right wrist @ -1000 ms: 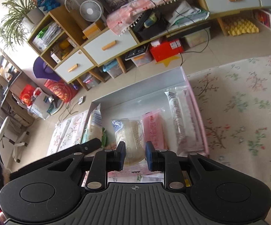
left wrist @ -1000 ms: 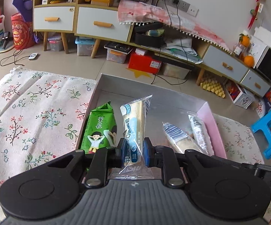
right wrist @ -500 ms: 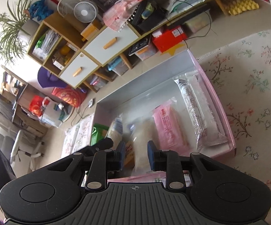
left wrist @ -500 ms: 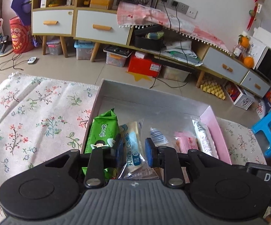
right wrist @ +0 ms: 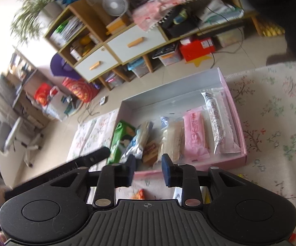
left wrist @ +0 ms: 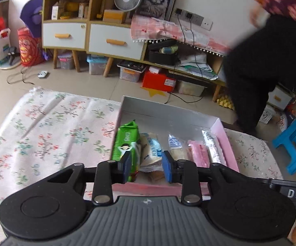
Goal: Organize snacks
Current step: 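Open both tools to release the packs and withdraw from the box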
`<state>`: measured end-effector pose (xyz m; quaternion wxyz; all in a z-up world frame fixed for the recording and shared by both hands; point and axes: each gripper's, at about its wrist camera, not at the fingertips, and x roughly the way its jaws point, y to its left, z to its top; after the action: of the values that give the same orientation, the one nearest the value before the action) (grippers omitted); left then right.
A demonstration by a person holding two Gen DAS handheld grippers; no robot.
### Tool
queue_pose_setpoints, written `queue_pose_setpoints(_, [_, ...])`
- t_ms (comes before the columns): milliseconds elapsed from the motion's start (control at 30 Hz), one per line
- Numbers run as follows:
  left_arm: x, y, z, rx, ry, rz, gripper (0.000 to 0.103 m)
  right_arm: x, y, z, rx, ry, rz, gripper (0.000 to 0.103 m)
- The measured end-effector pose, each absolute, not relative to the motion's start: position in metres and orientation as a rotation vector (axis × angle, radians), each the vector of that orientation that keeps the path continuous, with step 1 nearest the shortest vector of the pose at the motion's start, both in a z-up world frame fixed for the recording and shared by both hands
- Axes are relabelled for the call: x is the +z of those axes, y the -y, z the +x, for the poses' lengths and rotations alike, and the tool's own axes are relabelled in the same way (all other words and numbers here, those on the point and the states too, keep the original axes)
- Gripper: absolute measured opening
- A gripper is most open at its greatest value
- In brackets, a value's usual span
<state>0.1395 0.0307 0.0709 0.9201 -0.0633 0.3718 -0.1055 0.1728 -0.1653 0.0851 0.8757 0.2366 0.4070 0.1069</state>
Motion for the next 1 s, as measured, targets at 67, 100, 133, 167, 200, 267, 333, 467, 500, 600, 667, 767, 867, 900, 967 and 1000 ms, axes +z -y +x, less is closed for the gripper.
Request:
queue_pose_setpoints(67, [0.073,-0.035,0.131,-0.210,-0.758,-0.133,0.033,0.092,0.161,0.161,0.237,-0.832,0.435,0.034])
queue_pose_setpoints(100, [0.074,-0.038,0.128,-0.211,-0.759,-0.136,0.034,0.095,0.161,0.155,0.243,-0.822,0.410,0.035])
queue_pose_setpoints(133, [0.075,-0.040,0.126,-0.214,-0.757,-0.135,0.035,0.098,0.160,0.148,0.246,-0.814,0.391,0.036])
queue_pose_setpoints(167, [0.076,-0.041,0.123,-0.215,-0.753,-0.128,0.036,0.101,0.160,0.141,0.247,-0.808,0.377,0.040])
queue_pose_setpoints(200, [0.077,-0.042,0.119,-0.209,-0.748,-0.116,0.039,0.103,0.160,0.135,0.247,-0.803,0.368,0.043])
queue_pose_setpoints(267, [0.077,-0.045,0.110,-0.190,-0.742,-0.096,0.043,0.106,0.162,0.124,0.243,-0.796,0.358,0.047])
queue_pose_setpoints(333, [0.077,-0.046,0.102,-0.189,-0.747,-0.102,0.048,0.108,0.164,0.115,0.239,-0.793,0.343,0.047])
queue_pose_setpoints(467, [0.075,-0.043,0.088,-0.209,-0.760,-0.105,0.054,0.109,0.167,0.098,0.226,-0.792,0.333,0.047])
queue_pose_setpoints(500, [0.075,-0.043,0.085,-0.209,-0.757,-0.100,0.056,0.109,0.169,0.094,0.225,-0.792,0.337,0.047])
queue_pose_setpoints(600, [0.074,-0.044,0.078,-0.198,-0.753,-0.085,0.065,0.110,0.170,0.081,0.221,-0.787,0.324,0.050])
queue_pose_setpoints(667, [0.071,-0.046,0.070,-0.189,-0.760,-0.089,0.070,0.112,0.169,0.072,0.224,-0.772,0.298,0.055])
queue_pose_setpoints(767, [0.066,-0.052,0.064,-0.197,-0.786,-0.120,0.072,0.114,0.165,0.058,0.228,-0.752,0.251,0.060])
queue_pose_setpoints(867, [0.063,-0.057,0.059,-0.198,-0.808,-0.151,0.075,0.114,0.165,0.049,0.237,-0.750,0.233,0.062])
queue_pose_setpoints(900, [0.063,-0.058,0.058,-0.191,-0.812,-0.156,0.077,0.114,0.165,0.046,0.238,-0.752,0.231,0.062])
queue_pose_setpoints(967, [0.063,-0.061,0.055,-0.181,-0.813,-0.164,0.079,0.114,0.166,0.041,0.238,-0.749,0.226,0.062])
queue_pose_setpoints(1000, [0.063,-0.063,0.053,-0.178,-0.813,-0.170,0.080,0.114,0.167,0.038,0.236,-0.747,0.226,0.062])
